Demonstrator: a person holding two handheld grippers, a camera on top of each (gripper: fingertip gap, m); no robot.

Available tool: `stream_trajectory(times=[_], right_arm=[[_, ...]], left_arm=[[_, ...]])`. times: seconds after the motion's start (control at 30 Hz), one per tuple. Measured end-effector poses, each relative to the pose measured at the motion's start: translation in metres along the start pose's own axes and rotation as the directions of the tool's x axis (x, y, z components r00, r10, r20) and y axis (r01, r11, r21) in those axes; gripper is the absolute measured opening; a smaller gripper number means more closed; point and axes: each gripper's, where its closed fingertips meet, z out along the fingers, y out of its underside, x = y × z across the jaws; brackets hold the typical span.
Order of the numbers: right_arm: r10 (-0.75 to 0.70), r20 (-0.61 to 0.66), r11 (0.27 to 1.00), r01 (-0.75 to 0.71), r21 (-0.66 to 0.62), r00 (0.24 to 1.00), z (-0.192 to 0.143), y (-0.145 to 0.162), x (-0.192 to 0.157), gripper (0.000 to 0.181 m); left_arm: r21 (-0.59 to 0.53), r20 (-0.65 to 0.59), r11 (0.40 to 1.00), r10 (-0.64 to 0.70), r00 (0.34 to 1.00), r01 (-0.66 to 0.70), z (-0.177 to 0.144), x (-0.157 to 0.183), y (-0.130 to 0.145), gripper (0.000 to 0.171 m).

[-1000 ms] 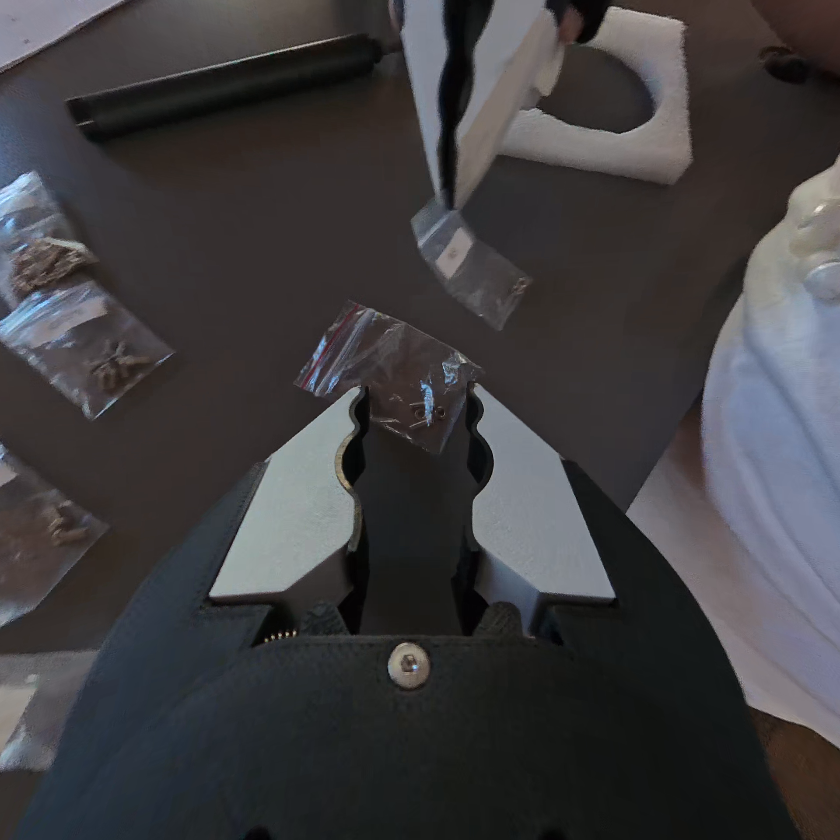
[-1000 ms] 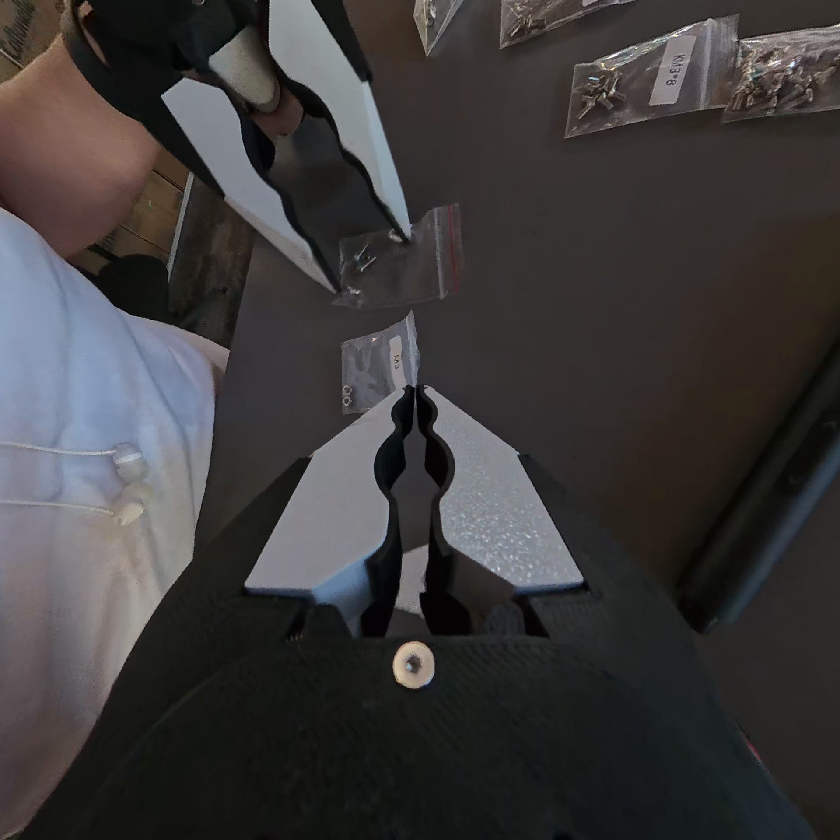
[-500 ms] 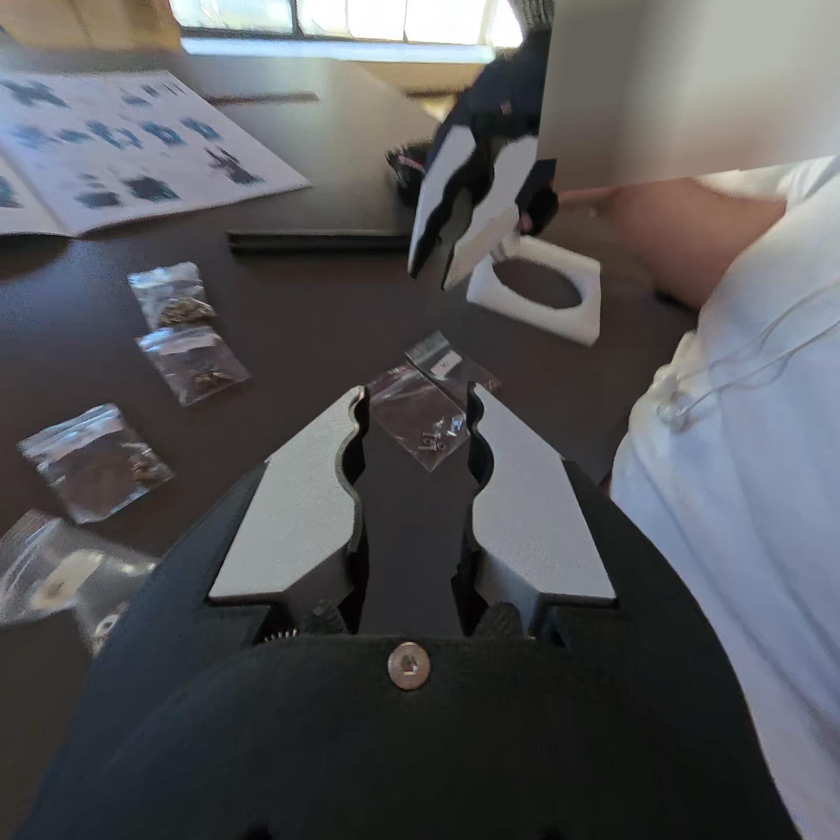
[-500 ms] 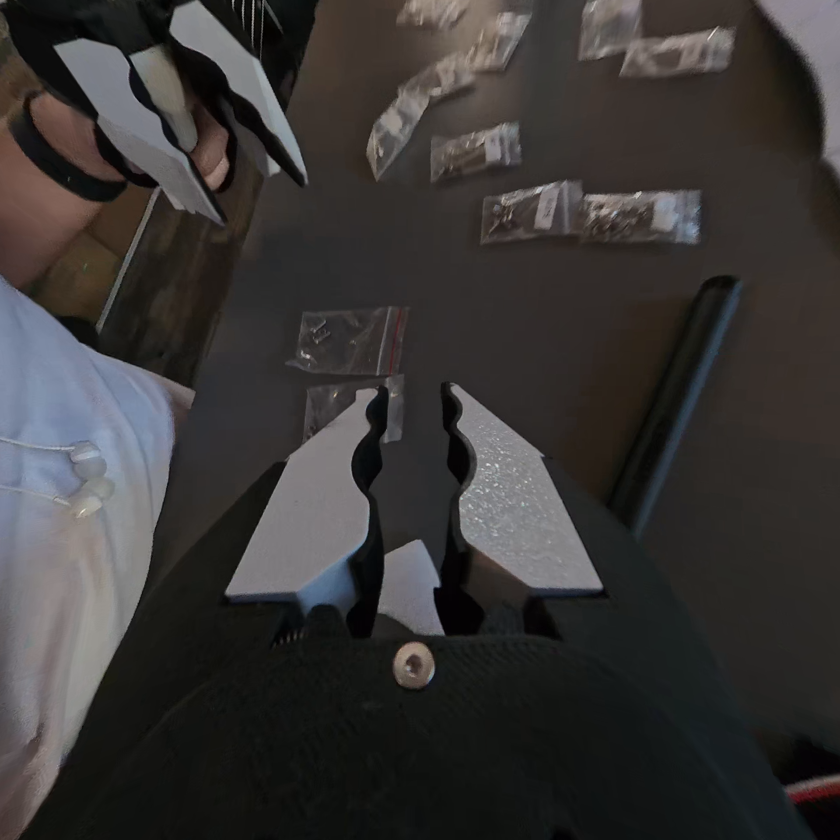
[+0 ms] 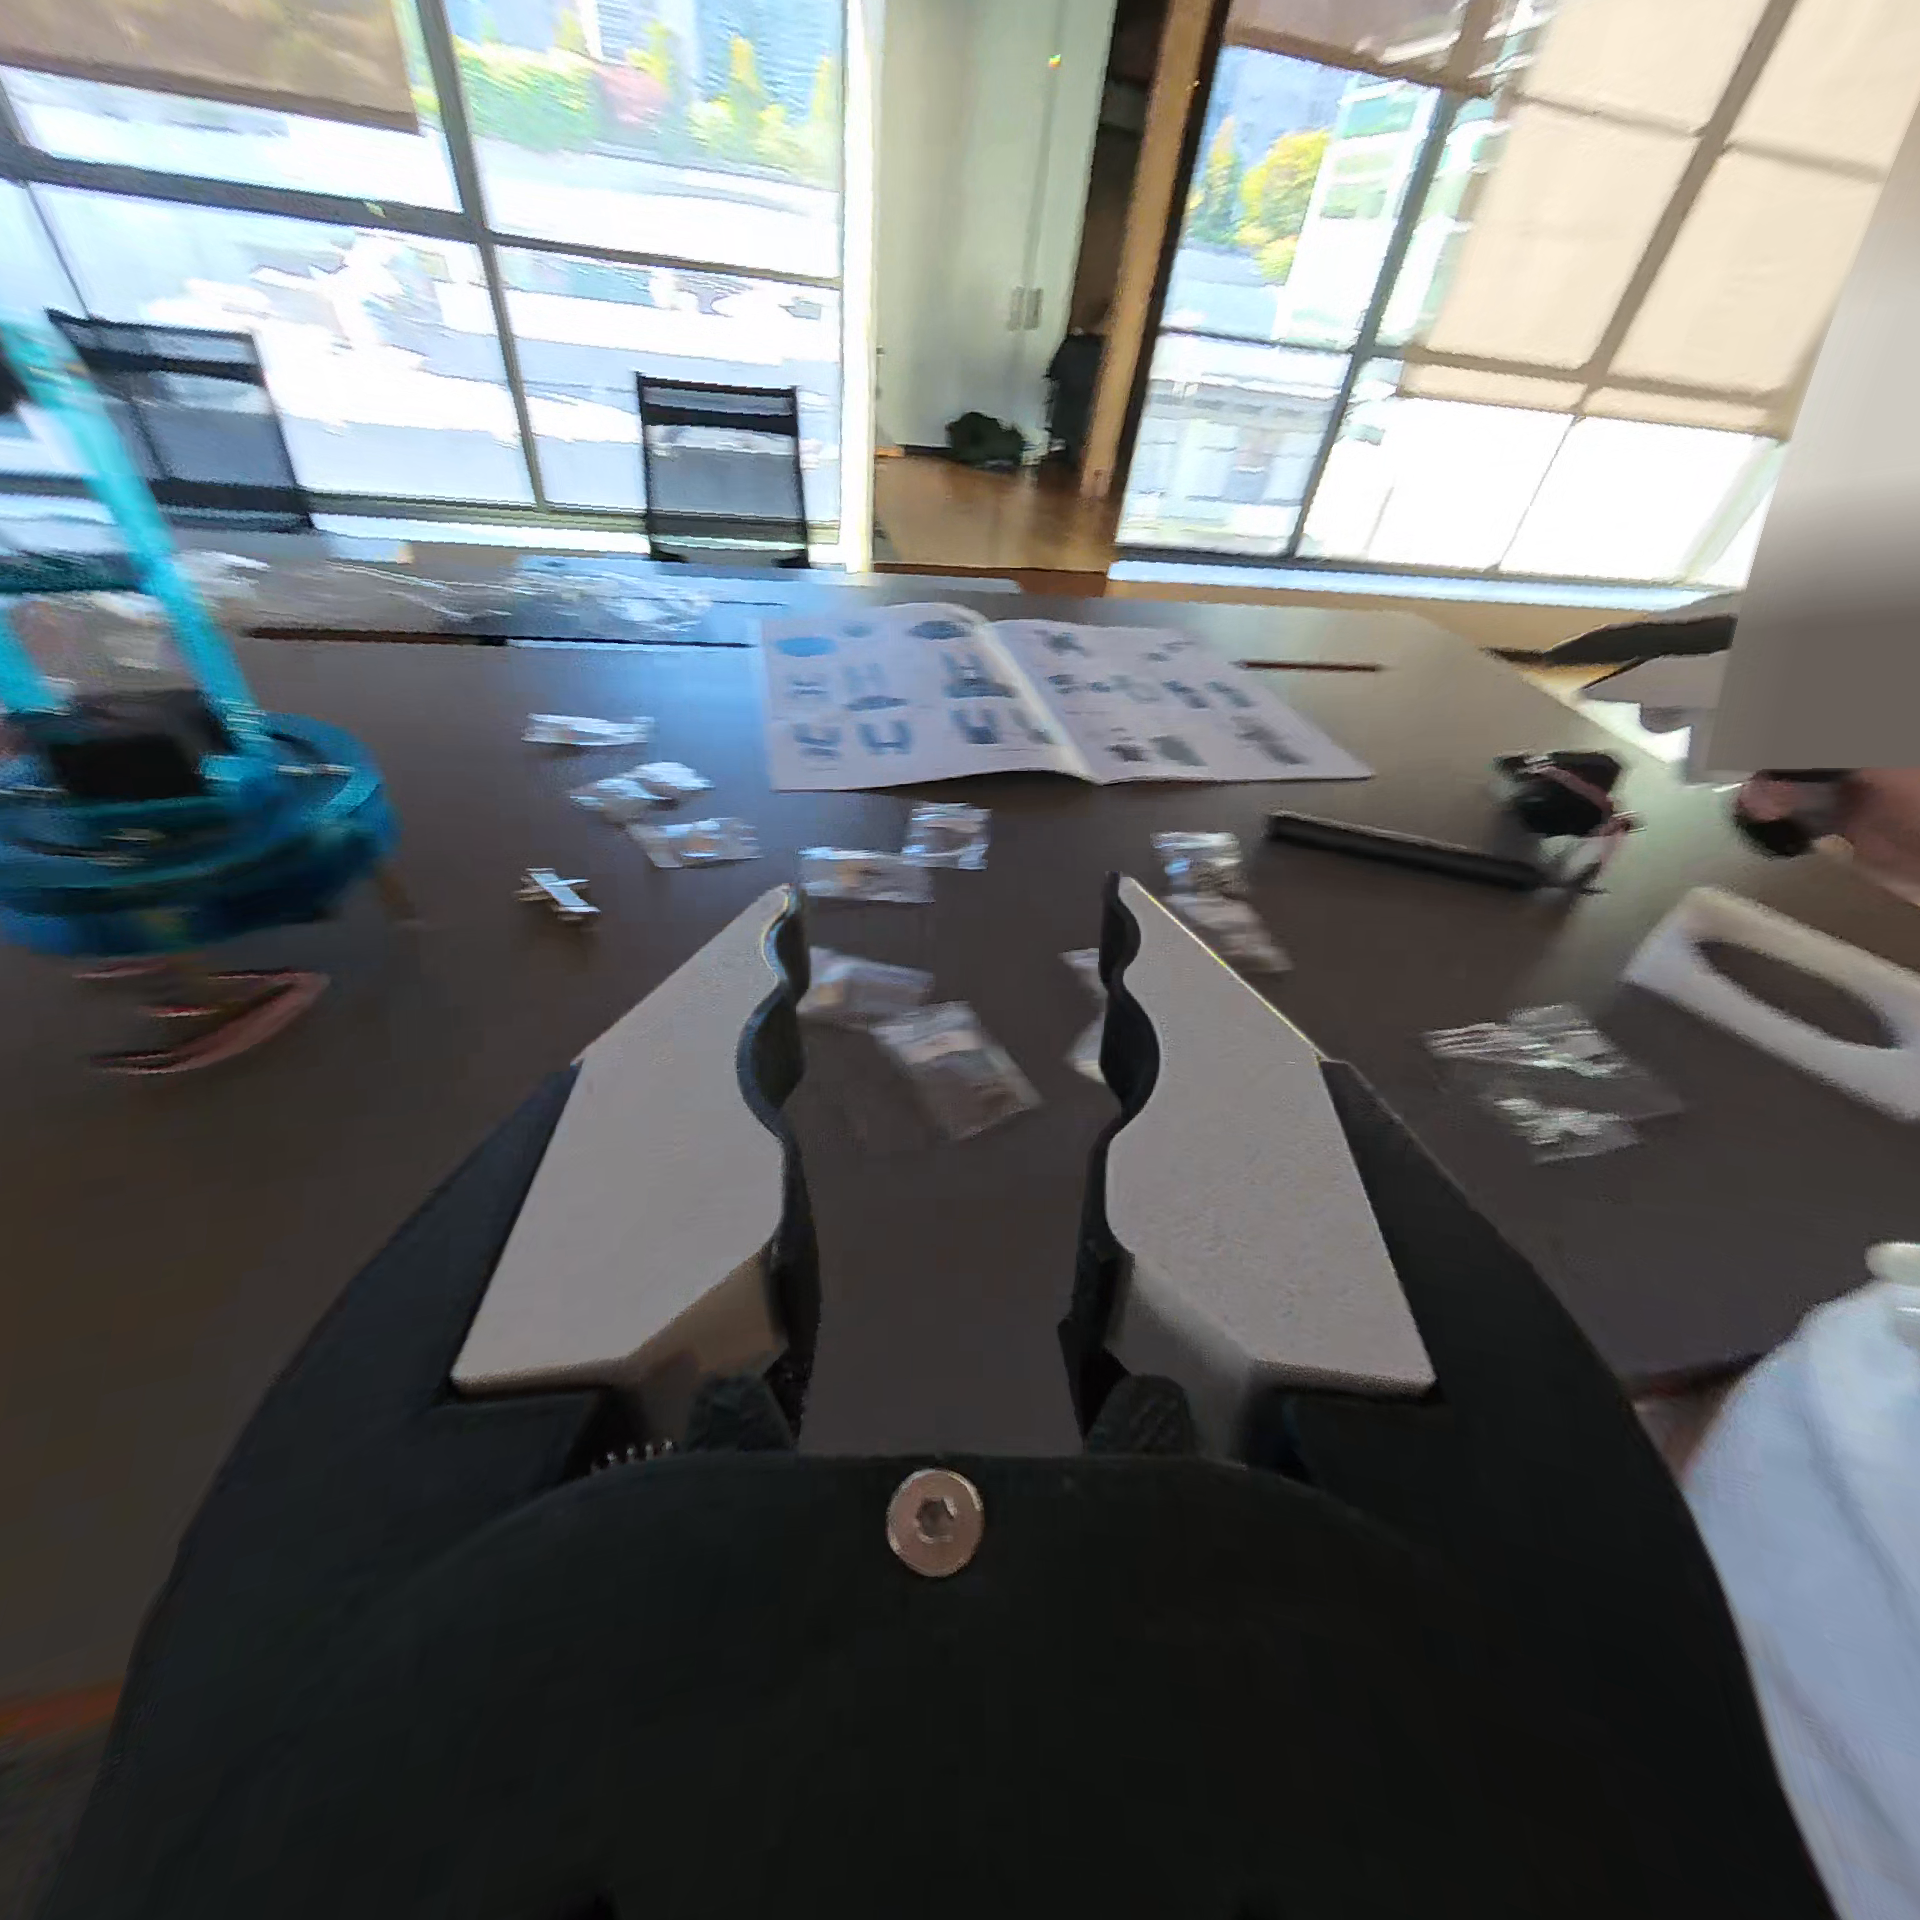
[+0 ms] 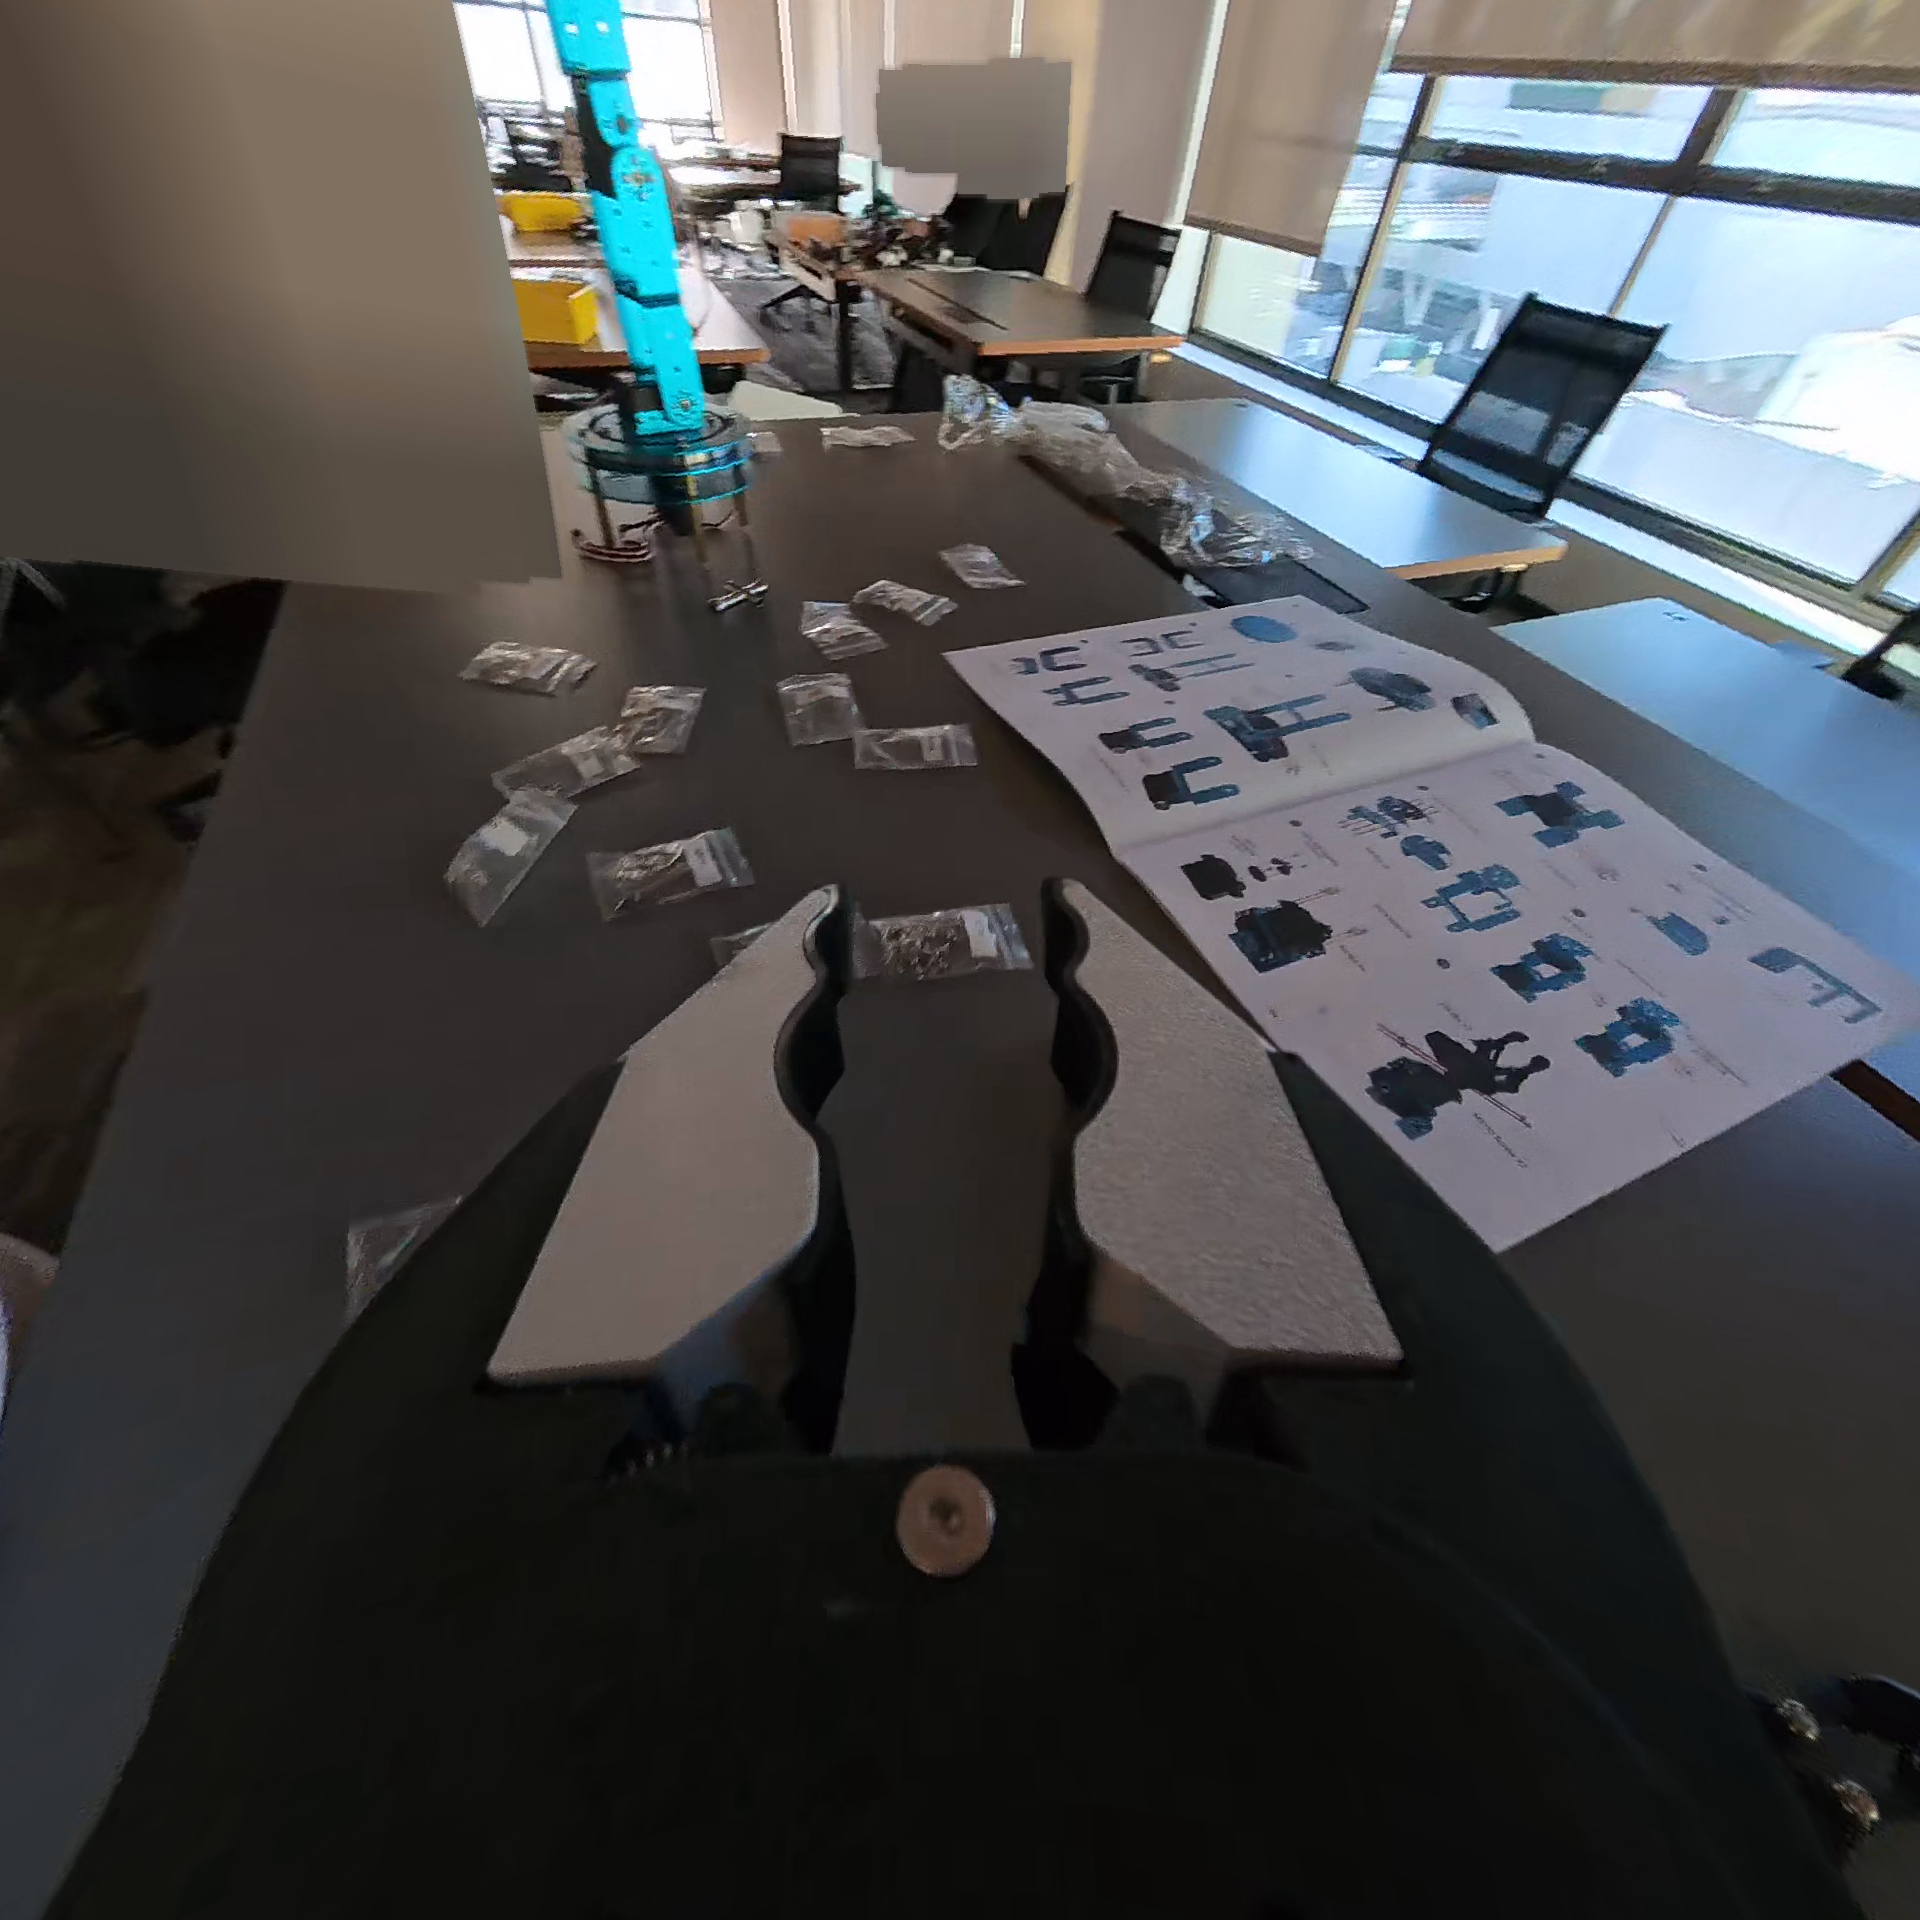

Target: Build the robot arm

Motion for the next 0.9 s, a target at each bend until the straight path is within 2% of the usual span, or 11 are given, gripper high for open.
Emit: stream_trajectory(times=[0.13, 0.27, 0.33, 0.4, 0.53, 0.67, 0.8, 0.9], right_arm=[[-0.016, -0.17, 0.999, 0.02, 0.026, 0.985, 0.036, -0.021, -0.011, 0.05], [-0.012, -0.393, 0.992, 0.059, 0.107, 0.919, 0.066, -0.052, -0.029, 0.064], [0.021, -0.437, 0.988, 0.048, 0.148, 0.899, 0.082, -0.063, -0.042, 0.074], [0.032, -0.437, 0.99, 0.031, 0.136, 0.899, 0.097, -0.067, -0.055, 0.082], [0.034, -0.438, 0.995, 0.01, 0.098, 0.898, 0.112, -0.075, -0.066, 0.1], [-0.068, -0.457, 0.994, 0.099, 0.044, 0.887, 0.114, -0.082, -0.053, 0.106], [-0.127, -0.518, 0.975, 0.203, 0.092, 0.846, 0.112, -0.089, -0.025, 0.097], [-0.101, -0.516, 0.965, 0.209, 0.157, 0.851, 0.118, -0.093, -0.018, 0.083]], left_arm=[[-0.052, -0.001, 0.99, 0.128, 0.992, -0.128, -0.011, -0.064, 0.001, 0.056], [-0.133, -0.054, 0.953, 0.269, 0.962, -0.274, -0.021, -0.133, -0.002, 0.053], [-0.134, -0.081, 0.933, 0.324, 0.942, -0.333, -0.025, -0.16, -0.012, 0.05], [-0.117, -0.102, 0.926, 0.348, 0.932, -0.358, -0.026, -0.18, -0.023, 0.047], [-0.09, -0.122, 0.935, 0.332, 0.936, -0.343, -0.022, -0.205, -0.038, 0.043], [-0.032, -0.116, 0.969, 0.239, 0.964, -0.244, -0.016, -0.215, -0.044, 0.04], [0.034, -0.072, 0.995, 0.092, 0.993, -0.09, -0.014, -0.221, -0.049, 0.037], [0.005, -0.063, 0.998, 0.069, 0.996, -0.069, -0.016, -0.226, -0.05, 0.033]])
